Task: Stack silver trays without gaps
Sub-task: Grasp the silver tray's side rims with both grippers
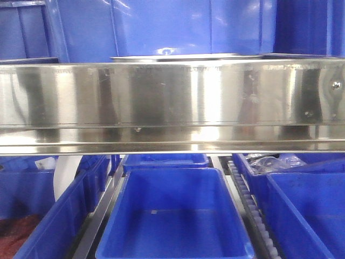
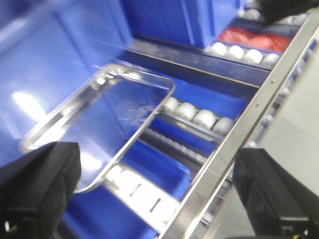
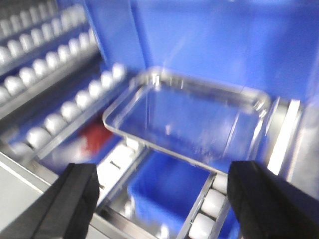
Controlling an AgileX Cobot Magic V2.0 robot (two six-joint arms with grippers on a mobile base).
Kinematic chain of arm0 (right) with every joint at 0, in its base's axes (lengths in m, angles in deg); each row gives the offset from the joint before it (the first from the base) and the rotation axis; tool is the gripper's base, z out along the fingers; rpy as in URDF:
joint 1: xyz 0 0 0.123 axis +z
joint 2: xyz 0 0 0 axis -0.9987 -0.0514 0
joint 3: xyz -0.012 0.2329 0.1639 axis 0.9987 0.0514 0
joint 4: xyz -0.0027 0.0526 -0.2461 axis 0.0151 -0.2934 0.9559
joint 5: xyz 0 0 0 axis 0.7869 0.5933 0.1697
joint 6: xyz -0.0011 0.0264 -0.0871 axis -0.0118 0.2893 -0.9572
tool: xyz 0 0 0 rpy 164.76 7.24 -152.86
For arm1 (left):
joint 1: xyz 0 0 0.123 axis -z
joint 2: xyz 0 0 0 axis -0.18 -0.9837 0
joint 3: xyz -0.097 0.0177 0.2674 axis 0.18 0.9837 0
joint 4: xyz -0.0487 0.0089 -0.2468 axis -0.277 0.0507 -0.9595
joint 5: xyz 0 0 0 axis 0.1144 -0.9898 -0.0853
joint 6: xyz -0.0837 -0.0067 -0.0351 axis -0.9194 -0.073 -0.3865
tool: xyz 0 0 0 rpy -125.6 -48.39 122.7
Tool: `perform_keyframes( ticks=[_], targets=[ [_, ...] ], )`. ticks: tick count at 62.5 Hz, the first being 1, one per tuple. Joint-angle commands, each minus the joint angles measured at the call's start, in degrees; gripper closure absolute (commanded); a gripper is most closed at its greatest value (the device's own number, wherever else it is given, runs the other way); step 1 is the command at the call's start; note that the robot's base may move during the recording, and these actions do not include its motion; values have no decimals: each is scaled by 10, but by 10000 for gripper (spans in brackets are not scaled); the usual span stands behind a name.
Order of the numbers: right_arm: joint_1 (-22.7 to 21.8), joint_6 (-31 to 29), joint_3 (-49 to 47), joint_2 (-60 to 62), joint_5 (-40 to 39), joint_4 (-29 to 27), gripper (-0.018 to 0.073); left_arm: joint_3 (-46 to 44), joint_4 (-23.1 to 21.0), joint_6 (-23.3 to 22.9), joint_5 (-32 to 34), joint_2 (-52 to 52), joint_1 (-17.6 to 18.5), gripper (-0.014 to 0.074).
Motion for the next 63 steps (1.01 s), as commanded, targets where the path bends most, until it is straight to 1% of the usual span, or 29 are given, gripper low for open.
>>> perform_keyframes(
  ticks=[1, 3, 6, 8, 10, 14, 17, 21, 25, 31, 37, 44, 47, 54, 59, 63],
  targets=[
    [0, 9, -84, -54, 11, 19, -63, -81, 65, -100, -2, -44, 5, 95],
    [0, 29, -105, -72, 33, 34, -63, -102, 100, -142, -24, -68, 5, 104],
    [0, 74, -147, -105, 66, 72, -63, -145, 171, -210, -65, -101, 5, 110],
    [0, 109, -172, -125, 93, 102, -63, -172, 209, -247, -92, -124, 5, 110],
    [0, 142, -198, -143, 119, 132, -63, -199, 238, -276, -118, -147, 5, 110],
    [0, 191, -239, -175, 167, 184, -63, -244, 270, -315, -155, -190, 5, 110],
    [0, 214, -266, -198, 190, 214, -63, -273, 280, -342, -174, -217, 0, 110],
    [0, 221, -293, -227, 201, 225, -63, -308, 270, -376, -188, -247, -11, 110],
    [-2, 221, -308, -249, 203, 222, -63, -331, 246, -390, -203, -274, -29, 110],
    [-2, 221, -317, -276, 203, 219, -63, -344, 195, -391, -210, -311, -60, 110],
    [-13, 223, -317, -296, 204, 203, -63, -345, 168, -391, -215, -338, -82, 110],
    [-38, 223, -317, -317, 200, 153, -63, -345, 153, -392, -225, -364, -97, 110],
    [-52, 221, -317, -327, 197, 120, -63, -345, 146, -392, -225, -374, -101, 110],
    [-71, 185, -317, -346, 196, 67, -63, -345, 144, -392, -223, -390, -103, 110],
    [-73, 137, -317, -358, 196, 54, -63, -345, 144, -392, -222, -400, -103, 110],
    [-73, 124, -317, -365, 195, 54, -63, -345, 144, -392, -218, -407, -103, 110]
  ],
)
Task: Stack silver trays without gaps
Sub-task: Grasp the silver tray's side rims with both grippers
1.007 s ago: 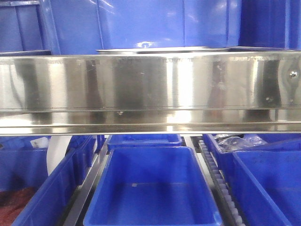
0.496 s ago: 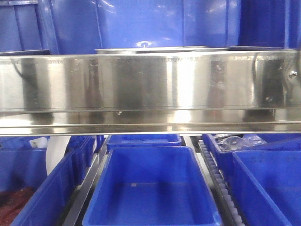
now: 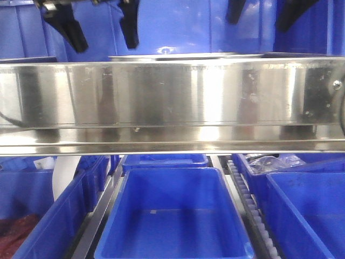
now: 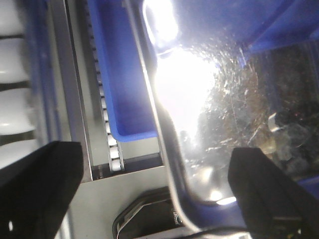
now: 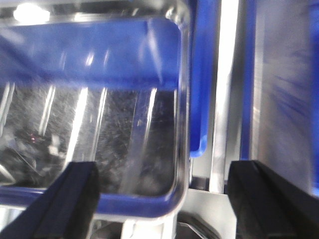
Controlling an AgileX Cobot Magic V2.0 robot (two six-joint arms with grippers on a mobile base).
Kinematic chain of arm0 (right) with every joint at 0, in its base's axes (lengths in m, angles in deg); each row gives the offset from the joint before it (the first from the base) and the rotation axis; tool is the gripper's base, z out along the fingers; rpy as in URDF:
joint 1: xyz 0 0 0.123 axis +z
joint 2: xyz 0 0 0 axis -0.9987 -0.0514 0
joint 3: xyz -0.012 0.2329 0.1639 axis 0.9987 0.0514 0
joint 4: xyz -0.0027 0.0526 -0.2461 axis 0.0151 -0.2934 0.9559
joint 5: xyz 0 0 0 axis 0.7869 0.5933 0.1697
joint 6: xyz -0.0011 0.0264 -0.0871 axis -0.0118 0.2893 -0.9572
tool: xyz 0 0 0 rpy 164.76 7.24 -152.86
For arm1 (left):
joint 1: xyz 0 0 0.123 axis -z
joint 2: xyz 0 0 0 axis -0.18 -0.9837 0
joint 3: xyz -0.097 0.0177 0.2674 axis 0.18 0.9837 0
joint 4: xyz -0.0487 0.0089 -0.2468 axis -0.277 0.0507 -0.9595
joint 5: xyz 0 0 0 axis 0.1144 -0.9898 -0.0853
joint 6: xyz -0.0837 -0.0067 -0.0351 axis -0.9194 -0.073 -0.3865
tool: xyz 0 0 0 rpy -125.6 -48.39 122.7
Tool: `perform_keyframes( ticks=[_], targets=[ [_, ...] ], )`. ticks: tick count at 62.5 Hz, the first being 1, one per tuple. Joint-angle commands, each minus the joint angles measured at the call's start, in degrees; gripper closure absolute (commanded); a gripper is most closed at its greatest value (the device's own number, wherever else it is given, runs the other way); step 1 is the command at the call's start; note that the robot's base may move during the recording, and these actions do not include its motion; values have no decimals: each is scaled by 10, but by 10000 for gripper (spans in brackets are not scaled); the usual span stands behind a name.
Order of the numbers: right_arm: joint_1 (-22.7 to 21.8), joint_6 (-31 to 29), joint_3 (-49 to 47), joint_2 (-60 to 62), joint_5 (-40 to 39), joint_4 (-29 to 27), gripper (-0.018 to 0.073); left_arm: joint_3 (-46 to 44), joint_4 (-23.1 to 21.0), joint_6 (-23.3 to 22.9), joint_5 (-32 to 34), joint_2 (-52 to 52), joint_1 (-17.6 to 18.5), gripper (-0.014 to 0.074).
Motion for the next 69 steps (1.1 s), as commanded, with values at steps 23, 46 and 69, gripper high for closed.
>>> perform_keyframes(
  ticks=[23, 46, 69],
  targets=[
    [-2, -64, -22, -22, -76, -10, -63, -19, -7, -21, 55, 4, 0, 110],
    [-2, -68, -22, -49, -93, 8, -63, -19, -7, -34, 82, 4, -1, 110],
    [-2, -68, -22, -53, -96, 27, -63, -19, -18, -34, 66, -21, -1, 110]
  ],
)
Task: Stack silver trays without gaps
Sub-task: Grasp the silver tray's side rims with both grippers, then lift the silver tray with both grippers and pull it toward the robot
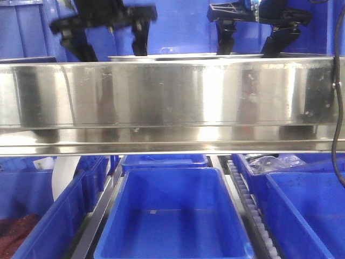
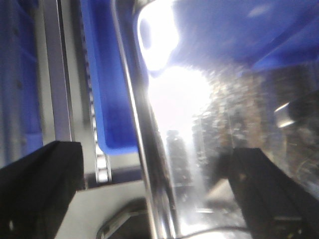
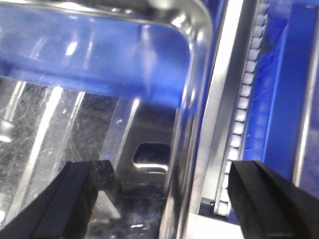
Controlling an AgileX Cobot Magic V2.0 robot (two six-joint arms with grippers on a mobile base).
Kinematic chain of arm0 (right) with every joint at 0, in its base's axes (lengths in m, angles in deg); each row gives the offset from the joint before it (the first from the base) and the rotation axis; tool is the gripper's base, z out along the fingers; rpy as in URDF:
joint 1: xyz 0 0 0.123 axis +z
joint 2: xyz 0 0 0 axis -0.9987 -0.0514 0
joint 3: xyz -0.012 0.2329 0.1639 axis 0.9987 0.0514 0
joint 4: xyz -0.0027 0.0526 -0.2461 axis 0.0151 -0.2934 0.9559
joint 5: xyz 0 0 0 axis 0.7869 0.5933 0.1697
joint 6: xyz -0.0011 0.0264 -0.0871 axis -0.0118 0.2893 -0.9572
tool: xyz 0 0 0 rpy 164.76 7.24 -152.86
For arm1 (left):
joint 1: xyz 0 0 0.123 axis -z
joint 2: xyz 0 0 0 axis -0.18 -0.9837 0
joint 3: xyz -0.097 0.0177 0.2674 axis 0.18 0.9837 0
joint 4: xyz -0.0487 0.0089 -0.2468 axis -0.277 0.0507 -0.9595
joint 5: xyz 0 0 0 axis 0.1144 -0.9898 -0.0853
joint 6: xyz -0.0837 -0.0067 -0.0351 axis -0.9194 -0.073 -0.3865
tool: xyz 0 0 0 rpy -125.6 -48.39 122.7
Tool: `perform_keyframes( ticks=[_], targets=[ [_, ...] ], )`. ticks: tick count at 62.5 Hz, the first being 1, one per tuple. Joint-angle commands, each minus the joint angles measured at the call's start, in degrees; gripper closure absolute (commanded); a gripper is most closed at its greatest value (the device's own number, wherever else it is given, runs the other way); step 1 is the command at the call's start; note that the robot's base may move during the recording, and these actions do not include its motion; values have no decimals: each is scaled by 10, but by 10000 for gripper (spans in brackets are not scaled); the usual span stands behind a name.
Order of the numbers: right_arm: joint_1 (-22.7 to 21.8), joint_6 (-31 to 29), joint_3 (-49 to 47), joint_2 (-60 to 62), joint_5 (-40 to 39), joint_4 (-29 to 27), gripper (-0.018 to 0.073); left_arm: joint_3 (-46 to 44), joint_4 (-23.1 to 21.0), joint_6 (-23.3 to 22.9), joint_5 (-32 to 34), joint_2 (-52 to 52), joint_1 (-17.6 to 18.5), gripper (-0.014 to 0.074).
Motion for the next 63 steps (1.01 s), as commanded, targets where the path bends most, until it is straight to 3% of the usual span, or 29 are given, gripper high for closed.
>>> perform_keyframes(
  ticks=[1, 12, 18, 28, 34, 38, 48, 63],
  targets=[
    [-2, -8, -22, 28, -24, 5, -63, -18, -7, -2, 11, 29, 0, 110],
    [-2, -8, -22, 22, -24, 4, -59, -18, -9, -2, 5, 23, 0, 110],
    [-2, -8, -22, 22, -19, 4, 15, -18, -13, -2, 2, 20, 0, 133],
    [-2, -8, -22, 22, -2, 4, 305, -19, -11, -2, 7, 20, 0, 321],
    [-2, -8, -22, 22, 8, 4, 524, -19, -7, -2, 10, 20, 0, 540],
    [-2, -7, -22, 22, 10, 4, 496, -20, -3, -2, 10, 20, 0, 657],
    [-2, -7, -22, 31, 14, 4, 503, -31, 9, -1, -1, 22, 0, 640],
    [-2, 0, -22, 83, 34, 4, 503, -132, 38, 1, -106, 22, 6, 640]
  ],
)
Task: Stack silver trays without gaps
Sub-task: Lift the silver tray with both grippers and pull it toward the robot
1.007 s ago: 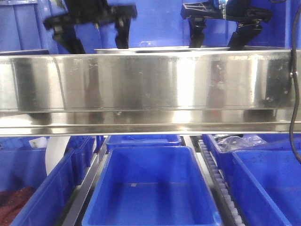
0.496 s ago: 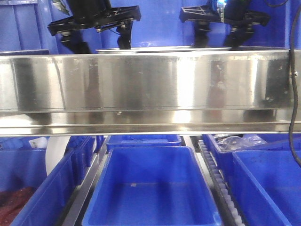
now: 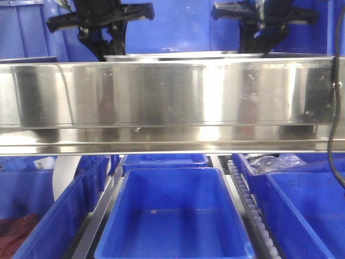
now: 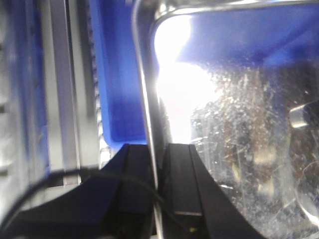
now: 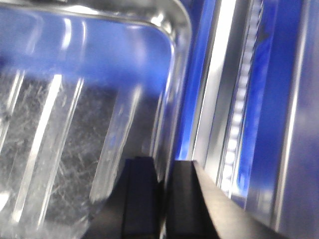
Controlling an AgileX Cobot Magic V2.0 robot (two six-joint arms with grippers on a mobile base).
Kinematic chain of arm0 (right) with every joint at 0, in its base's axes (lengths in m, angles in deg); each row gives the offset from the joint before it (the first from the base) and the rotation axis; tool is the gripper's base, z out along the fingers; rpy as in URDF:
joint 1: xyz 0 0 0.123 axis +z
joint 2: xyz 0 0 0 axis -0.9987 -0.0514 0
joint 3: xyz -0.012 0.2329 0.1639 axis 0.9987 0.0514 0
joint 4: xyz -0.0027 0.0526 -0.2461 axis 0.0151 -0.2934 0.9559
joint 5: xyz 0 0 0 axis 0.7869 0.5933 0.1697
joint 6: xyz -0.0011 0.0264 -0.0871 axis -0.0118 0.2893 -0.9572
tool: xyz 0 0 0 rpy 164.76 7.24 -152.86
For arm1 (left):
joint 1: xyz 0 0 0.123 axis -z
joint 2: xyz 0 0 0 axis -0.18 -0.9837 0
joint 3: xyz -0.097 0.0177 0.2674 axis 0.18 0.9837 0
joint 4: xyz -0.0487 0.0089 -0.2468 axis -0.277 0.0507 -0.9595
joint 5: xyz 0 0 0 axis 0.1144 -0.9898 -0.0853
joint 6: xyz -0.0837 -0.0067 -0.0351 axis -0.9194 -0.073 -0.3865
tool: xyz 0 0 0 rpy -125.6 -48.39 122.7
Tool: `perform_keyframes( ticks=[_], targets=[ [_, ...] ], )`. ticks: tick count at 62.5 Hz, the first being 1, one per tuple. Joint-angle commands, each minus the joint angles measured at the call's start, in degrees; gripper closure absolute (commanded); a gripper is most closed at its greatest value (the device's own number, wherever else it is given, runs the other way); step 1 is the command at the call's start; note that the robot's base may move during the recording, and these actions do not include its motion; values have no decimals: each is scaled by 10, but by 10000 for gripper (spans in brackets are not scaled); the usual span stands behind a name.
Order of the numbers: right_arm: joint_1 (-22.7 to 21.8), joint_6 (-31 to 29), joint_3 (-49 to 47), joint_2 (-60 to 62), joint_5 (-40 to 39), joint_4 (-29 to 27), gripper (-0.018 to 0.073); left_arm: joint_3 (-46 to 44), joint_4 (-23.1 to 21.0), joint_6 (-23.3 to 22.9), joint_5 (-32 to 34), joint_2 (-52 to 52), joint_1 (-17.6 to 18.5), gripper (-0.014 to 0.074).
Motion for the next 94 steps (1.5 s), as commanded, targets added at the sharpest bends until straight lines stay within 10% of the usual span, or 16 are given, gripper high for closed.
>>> perform_keyframes(
  ticks=[1, 24, 67, 94],
  targets=[
    [3, -12, -19, 71, -6, 4, 503, -64, 24, 10, -50, 38, 10, 640],
    [17, 14, -17, 165, 69, 4, 503, -78, 37, 43, -51, 120, 45, 637],
    [116, 72, 186, 324, 57, 7, 503, 269, 25, 40, -51, 351, 80, 637],
    [163, 106, 193, 420, 67, 6, 503, 303, 6, 15, -51, 450, 151, 637]
  ],
)
